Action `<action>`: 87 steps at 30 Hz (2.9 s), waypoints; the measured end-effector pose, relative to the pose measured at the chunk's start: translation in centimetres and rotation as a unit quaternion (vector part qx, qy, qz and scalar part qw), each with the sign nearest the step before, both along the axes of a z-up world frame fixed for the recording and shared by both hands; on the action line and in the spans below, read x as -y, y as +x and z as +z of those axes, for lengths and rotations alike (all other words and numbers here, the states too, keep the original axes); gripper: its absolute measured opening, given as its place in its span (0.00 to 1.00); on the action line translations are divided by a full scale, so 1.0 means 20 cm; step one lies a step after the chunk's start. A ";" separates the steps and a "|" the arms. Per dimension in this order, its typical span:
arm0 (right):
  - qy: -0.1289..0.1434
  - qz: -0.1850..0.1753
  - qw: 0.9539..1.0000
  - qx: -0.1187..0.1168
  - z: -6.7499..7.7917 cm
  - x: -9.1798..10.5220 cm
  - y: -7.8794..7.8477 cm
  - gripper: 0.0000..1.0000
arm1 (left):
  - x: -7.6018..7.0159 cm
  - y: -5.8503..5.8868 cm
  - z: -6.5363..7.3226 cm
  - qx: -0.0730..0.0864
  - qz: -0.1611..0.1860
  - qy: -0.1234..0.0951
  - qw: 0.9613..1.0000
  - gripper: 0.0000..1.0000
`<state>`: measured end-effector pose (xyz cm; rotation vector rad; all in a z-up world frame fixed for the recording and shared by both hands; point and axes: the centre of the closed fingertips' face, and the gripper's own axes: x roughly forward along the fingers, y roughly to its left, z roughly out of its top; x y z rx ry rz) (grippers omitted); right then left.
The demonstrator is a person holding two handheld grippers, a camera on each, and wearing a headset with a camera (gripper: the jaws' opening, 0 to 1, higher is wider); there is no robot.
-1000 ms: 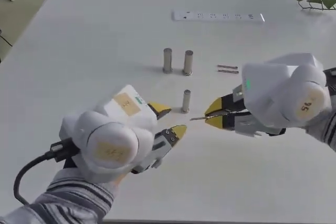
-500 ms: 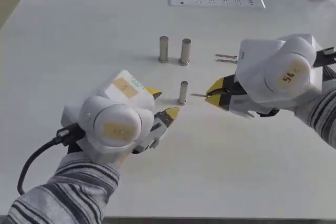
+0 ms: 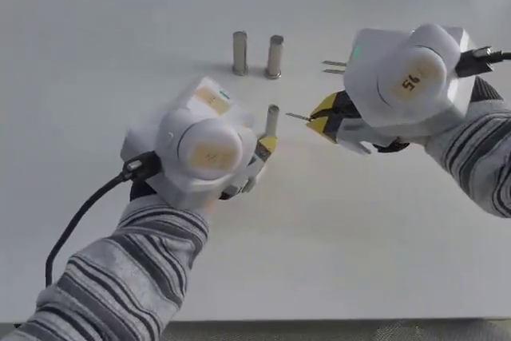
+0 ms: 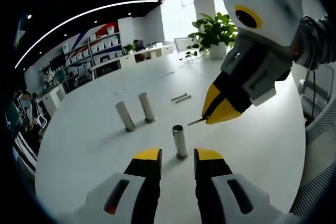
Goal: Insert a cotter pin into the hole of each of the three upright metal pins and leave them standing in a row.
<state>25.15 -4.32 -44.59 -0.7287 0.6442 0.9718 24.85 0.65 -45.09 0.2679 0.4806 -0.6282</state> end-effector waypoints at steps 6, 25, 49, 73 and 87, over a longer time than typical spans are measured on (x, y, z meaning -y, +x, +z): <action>0.001 -0.004 1.000 -0.005 -0.01 -0.01 0.01 0.00 | 0.03 0.04 -0.05 -0.017 0.010 -0.011 1.000 0.20; 0.002 0.002 1.000 -0.011 -0.04 -0.03 0.03 0.00 | 0.08 0.08 -0.12 -0.051 0.034 -0.036 0.997 0.07; -0.012 0.032 0.999 0.012 0.01 -0.08 0.02 0.00 | 0.07 0.08 -0.17 -0.057 0.051 -0.031 0.997 0.05; -0.003 0.060 0.998 0.030 0.05 -0.14 0.01 0.06 | 0.07 0.09 -0.18 -0.054 0.059 -0.028 0.996 0.05; 0.016 0.034 0.999 0.010 0.04 -0.12 0.02 0.00 | 0.06 0.09 -0.18 -0.056 0.063 -0.030 0.996 0.05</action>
